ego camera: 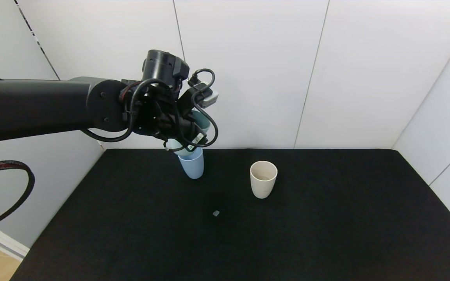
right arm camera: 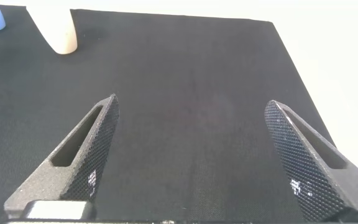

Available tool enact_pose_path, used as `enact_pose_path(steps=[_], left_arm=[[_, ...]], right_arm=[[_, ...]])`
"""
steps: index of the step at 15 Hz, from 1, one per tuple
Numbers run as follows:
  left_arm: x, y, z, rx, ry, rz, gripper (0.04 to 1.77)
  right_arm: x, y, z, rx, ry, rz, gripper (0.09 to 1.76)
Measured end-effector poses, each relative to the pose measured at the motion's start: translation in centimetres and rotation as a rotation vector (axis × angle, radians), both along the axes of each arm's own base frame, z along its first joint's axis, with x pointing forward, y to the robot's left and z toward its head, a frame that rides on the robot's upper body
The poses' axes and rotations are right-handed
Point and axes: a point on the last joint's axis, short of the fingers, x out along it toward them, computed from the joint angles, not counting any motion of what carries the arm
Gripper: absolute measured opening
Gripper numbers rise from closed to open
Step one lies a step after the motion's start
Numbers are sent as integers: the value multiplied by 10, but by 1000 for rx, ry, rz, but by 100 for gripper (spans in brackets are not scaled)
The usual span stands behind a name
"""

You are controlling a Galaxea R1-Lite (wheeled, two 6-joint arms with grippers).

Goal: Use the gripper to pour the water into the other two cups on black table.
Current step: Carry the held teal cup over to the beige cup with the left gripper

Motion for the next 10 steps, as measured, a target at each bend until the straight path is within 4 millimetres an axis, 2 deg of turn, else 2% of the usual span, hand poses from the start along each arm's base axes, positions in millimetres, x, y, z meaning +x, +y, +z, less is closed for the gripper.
enact_pose_path(steps=[7, 10], left_arm=[[-10, -46, -14, -6, 24, -95, 119], [-10, -61, -27, 12, 48, -119, 119]], right_arm=[[0, 0, 0, 0, 0, 0, 171], [0, 0, 0, 0, 0, 0, 171]])
